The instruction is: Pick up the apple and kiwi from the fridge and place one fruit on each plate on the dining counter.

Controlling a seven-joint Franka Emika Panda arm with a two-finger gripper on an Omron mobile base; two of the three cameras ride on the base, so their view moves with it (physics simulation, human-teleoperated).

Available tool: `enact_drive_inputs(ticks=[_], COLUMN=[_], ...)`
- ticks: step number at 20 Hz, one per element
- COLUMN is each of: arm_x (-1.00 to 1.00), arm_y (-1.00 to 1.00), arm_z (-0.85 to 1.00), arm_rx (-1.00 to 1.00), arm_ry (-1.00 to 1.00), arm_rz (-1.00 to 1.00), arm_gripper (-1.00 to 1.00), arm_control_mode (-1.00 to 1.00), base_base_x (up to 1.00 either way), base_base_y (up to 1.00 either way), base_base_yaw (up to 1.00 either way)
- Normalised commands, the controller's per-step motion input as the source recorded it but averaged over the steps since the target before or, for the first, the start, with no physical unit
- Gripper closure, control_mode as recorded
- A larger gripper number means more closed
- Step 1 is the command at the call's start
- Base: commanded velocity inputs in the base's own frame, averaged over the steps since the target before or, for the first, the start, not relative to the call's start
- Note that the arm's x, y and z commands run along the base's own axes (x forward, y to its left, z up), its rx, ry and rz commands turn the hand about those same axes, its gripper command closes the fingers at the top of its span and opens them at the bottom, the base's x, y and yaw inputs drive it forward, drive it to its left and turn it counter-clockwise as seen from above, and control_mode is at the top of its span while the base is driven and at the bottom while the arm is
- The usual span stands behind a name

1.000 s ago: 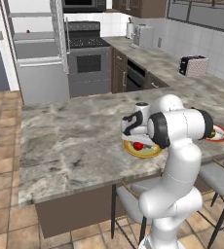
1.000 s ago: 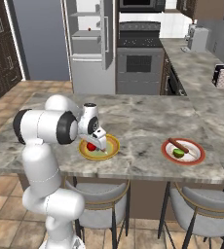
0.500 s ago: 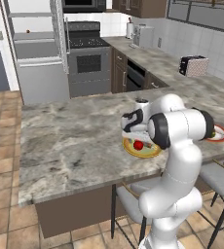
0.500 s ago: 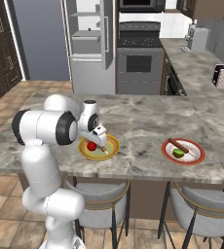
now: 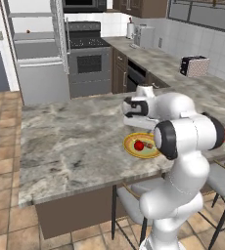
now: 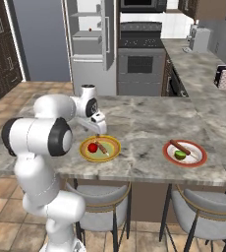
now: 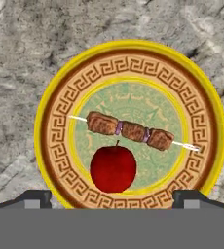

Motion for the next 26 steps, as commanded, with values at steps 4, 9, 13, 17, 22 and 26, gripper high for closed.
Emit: enact_drive_inputs(ticks=[4, 9, 13, 17, 22, 26], arm_x=[-0.89, -1.00, -1.00, -1.00, -1.00, -0.79], arm_y=[0.07, 0.00, 0.02, 0.12, 0.47, 0.64], arm_z=[0.60, 0.63, 0.48, 0.42, 0.29, 0.03], arm_rx=[0.06, 0.07, 0.00, 0.00, -0.02, -0.15], arm_ry=[-0.01, -0.11, -0.06, -0.01, 0.00, 0.02], arm_rz=[0.04, 0.10, 0.20, 0.29, 0.34, 0.26], arm_gripper=[-1.00, -1.00, -1.00, -1.00, -1.00, -1.00], arm_control_mode=[-1.00, -1.00, -1.00, -1.00, -1.00, -1.00], base_base_x=[0.00, 0.00, 0.00, 0.00, 0.00, 0.00], base_base_y=[0.00, 0.00, 0.00, 0.00, 0.00, 0.00], base_base_yaw=[0.00, 0.00, 0.00, 0.00, 0.00, 0.00])
